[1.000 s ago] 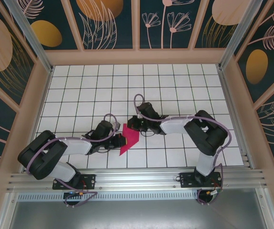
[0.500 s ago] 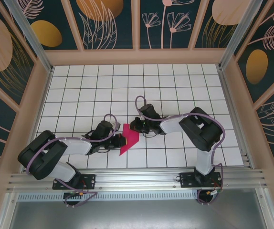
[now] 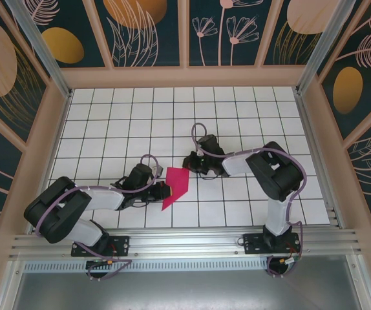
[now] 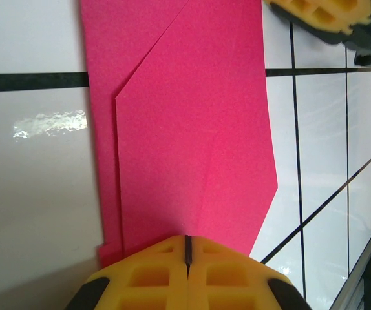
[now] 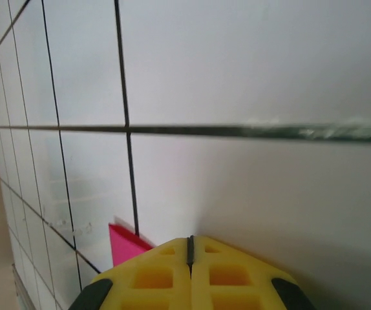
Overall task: Fold a paper plane with a square sheet of paper (pick it up from the middle)
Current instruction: Fourth fold the wing at the center of the table.
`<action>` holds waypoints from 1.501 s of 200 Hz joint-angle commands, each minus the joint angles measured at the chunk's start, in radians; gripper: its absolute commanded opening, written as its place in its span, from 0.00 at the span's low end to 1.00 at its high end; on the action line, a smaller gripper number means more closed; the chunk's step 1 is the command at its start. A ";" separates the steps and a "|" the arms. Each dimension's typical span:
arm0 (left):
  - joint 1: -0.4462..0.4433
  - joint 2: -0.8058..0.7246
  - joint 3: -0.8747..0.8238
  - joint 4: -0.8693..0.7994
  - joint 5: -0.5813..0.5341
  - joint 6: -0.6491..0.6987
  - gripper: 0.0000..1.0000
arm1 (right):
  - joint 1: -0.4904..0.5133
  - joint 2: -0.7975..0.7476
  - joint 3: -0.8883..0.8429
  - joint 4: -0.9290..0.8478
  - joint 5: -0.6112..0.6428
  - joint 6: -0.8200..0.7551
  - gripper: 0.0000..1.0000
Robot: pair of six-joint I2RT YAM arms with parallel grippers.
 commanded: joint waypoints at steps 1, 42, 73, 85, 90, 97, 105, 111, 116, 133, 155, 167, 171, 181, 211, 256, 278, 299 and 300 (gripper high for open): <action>0.003 0.048 -0.053 -0.204 -0.099 0.033 0.00 | -0.042 -0.004 0.018 -0.029 0.057 -0.061 0.06; 0.002 0.037 -0.049 -0.206 -0.092 0.032 0.00 | -0.038 -0.086 0.025 -0.047 0.024 -0.084 0.09; 0.003 0.031 -0.034 -0.209 -0.092 0.030 0.00 | 0.029 -0.122 0.003 -0.023 -0.002 -0.054 0.09; 0.002 0.028 -0.030 -0.209 -0.088 0.031 0.00 | 0.066 -0.111 0.000 -0.006 -0.004 -0.037 0.09; 0.003 0.026 -0.029 -0.208 -0.088 0.030 0.00 | 0.080 -0.105 -0.004 0.003 -0.005 -0.027 0.09; 0.002 0.023 -0.027 -0.210 -0.088 0.033 0.00 | 0.094 -0.094 -0.010 0.017 -0.007 -0.012 0.09; 0.002 0.018 -0.022 -0.211 -0.088 0.033 0.00 | 0.107 -0.077 -0.016 0.025 -0.001 0.003 0.08; 0.002 0.017 -0.021 -0.212 -0.086 0.034 0.00 | 0.115 -0.066 -0.025 0.036 0.005 0.016 0.08; 0.003 0.013 -0.018 -0.213 -0.086 0.035 0.00 | 0.118 -0.056 -0.034 0.051 0.006 0.026 0.08; 0.002 0.003 -0.014 -0.216 -0.083 0.036 0.00 | 0.127 -0.026 -0.058 0.084 0.003 0.045 0.08; 0.002 -0.010 -0.008 -0.220 -0.080 0.037 0.00 | 0.129 -0.005 -0.083 0.100 0.008 0.048 0.07; 0.002 -0.015 -0.006 -0.223 -0.080 0.039 0.00 | 0.130 -0.001 -0.093 0.096 0.016 0.047 0.07; 0.003 -0.016 -0.006 -0.223 -0.080 0.038 0.00 | 0.129 -0.001 -0.095 0.094 0.017 0.045 0.07; 0.002 -0.017 -0.004 -0.225 -0.079 0.039 0.00 | 0.130 0.002 -0.096 0.079 0.028 0.035 0.07; 0.002 -0.046 0.006 -0.218 -0.047 0.038 0.00 | 0.128 0.009 -0.100 0.058 0.048 0.028 0.06; 0.003 -0.121 0.070 -0.186 0.074 0.023 0.01 | 0.130 0.006 -0.089 0.049 0.050 0.023 0.06; 0.003 -0.089 0.068 -0.168 0.127 0.001 0.00 | 0.133 0.007 -0.080 0.035 0.056 0.016 0.06; 0.003 -0.071 0.034 -0.187 0.128 -0.008 0.00 | 0.134 0.017 -0.070 0.017 0.067 0.012 0.06; 0.002 -0.070 0.031 -0.187 0.128 -0.008 0.00 | 0.133 0.017 -0.069 0.016 0.067 0.010 0.06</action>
